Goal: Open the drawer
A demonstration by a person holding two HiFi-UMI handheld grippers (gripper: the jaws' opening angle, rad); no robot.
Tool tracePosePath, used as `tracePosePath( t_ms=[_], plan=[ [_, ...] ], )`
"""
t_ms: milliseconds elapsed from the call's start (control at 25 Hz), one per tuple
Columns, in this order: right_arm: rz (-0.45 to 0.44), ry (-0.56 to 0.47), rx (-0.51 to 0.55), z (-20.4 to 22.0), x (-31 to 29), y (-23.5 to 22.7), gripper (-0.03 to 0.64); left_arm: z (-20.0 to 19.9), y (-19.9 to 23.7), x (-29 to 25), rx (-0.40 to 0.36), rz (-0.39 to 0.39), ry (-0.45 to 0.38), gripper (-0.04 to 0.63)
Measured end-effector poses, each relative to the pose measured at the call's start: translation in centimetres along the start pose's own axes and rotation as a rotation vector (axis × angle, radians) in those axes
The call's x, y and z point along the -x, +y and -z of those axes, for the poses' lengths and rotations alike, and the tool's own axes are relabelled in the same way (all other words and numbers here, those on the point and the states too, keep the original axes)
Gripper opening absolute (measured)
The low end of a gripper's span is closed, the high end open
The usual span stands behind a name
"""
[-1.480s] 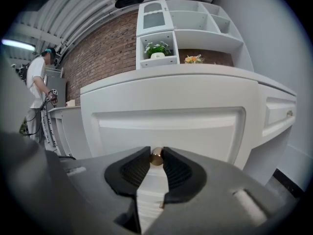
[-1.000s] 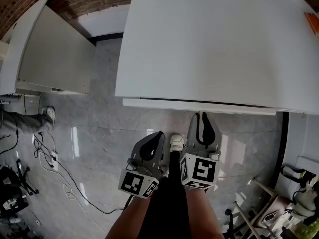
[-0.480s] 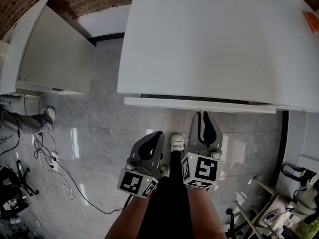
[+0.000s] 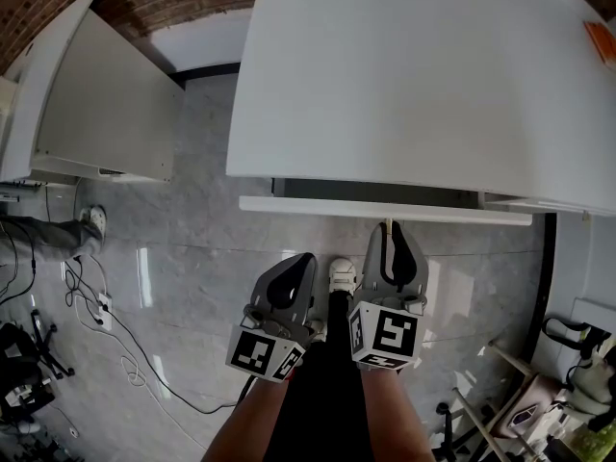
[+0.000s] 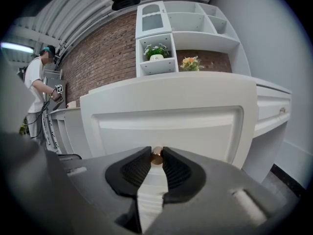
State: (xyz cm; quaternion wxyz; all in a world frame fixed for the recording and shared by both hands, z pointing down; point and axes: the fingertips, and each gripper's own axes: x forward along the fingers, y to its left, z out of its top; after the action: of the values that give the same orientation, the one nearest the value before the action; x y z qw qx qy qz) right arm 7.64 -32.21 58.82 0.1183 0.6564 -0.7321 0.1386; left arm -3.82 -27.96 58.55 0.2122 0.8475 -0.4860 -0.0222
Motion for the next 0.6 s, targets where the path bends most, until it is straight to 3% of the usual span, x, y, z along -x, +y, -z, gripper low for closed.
tracePosePath(
  t_ms=[600],
  plan=[
    [0.013, -0.005, 0.007, 1.2, 3.1, 0.5, 0.071, 0.5, -1.6, 2.4, -0.017, 0.028, -0.002, 0.003]
  ],
)
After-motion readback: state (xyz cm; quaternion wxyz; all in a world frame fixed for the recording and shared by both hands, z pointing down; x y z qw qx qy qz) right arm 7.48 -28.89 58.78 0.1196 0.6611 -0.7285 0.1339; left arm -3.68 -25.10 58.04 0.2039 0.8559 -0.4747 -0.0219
